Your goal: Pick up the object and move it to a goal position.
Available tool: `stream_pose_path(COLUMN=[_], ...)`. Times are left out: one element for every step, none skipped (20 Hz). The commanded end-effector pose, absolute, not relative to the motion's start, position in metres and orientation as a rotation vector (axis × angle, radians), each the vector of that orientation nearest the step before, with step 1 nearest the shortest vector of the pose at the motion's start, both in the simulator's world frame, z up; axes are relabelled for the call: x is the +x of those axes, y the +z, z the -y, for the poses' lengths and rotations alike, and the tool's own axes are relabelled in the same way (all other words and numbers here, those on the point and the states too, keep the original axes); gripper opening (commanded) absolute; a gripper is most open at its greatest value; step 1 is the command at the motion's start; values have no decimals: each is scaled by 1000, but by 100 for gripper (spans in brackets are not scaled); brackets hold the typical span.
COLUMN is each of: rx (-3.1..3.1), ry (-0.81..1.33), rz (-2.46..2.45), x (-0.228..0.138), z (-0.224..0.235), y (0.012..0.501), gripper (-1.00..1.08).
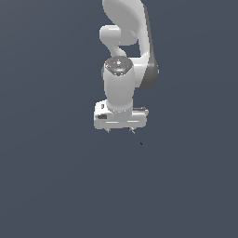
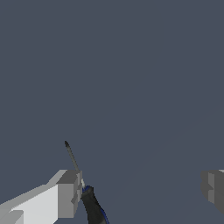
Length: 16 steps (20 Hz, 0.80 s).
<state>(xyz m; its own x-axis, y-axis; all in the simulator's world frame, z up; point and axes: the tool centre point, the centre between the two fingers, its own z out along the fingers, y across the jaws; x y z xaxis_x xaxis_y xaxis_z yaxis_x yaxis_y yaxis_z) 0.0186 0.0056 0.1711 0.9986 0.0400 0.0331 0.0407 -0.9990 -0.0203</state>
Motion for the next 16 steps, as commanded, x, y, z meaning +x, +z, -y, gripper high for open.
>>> stream_pose_path(rx=[-3120, -3119, -3119, -3119, -3120, -3120, -3120, -3121, -3122, -3122, -3123, -3123, -3124, -3124, -3124, -3123], ry=[-52, -52, -52, -52, -52, -51, -51, -50, -49, -48, -46, -45, -43, -41, -39, -37], rz=[65, 63, 61, 62, 65, 71, 78, 88, 100, 114, 130, 149, 170, 193, 218, 246], x=[19, 19, 19, 19, 19, 18, 17, 16, 14, 12, 10, 7, 4, 1, -3, -7], z=[-6, -6, -6, -6, -6, -6, -7, -8, -10, -11, -13, -15, -18, -20, -23, -26], y=[171, 172, 172, 172, 171, 170, 169, 167, 164, 162, 159, 155, 152, 147, 143, 138], gripper=[100, 100, 100, 100, 100, 100, 100, 100, 100, 100, 100, 100, 100, 100, 100, 100])
